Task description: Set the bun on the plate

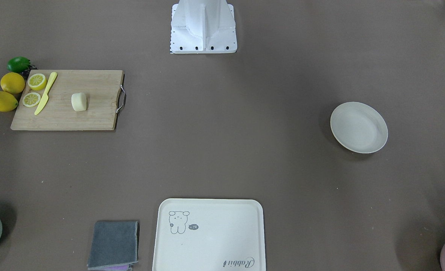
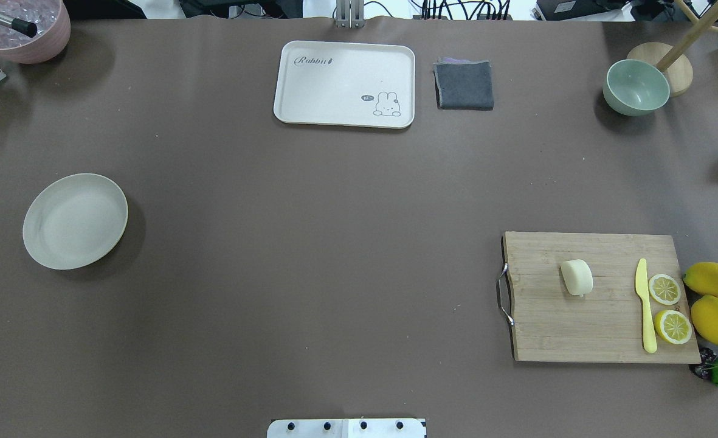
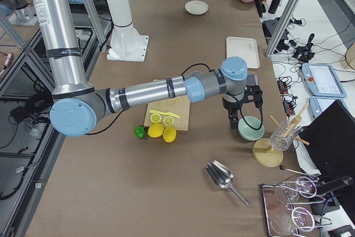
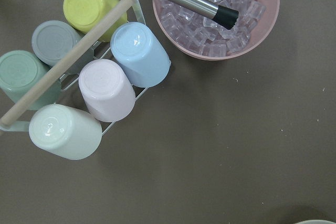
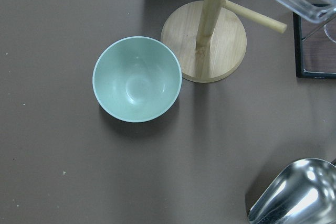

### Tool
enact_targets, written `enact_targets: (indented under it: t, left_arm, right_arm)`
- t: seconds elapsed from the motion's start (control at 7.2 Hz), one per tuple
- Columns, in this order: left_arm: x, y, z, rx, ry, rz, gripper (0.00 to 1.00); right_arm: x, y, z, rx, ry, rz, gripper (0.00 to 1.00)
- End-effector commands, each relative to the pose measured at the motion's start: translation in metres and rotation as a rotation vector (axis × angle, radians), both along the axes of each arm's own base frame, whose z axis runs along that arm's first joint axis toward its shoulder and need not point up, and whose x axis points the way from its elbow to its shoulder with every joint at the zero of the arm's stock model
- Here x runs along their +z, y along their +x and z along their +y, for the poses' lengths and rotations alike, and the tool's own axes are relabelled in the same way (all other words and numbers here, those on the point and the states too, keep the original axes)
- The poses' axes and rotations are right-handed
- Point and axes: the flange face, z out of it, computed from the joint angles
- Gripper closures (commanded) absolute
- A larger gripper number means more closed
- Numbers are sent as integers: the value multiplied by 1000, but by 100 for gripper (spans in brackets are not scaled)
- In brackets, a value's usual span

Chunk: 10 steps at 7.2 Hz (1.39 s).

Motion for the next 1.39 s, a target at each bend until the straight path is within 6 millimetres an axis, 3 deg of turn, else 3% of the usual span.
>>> enact_targets:
  t: [0.0, 0.56, 0.97, 1.25]
  left_arm:
    - [-1, -6, 3, -9, 2, 4, 2]
    - [-34, -13, 5, -16, 79, 40, 2]
    - [-25, -14, 10, -19, 66, 40, 2]
    - [-32, -13, 10, -19, 77, 40, 2]
  right_arm:
    - [-2, 0, 0, 0, 2, -5, 0]
    - [-2, -1, 4, -1, -1, -14, 0]
    - [-7, -1, 5, -1, 10, -15, 0]
    - [-7, -1, 5, -2, 5, -16, 0]
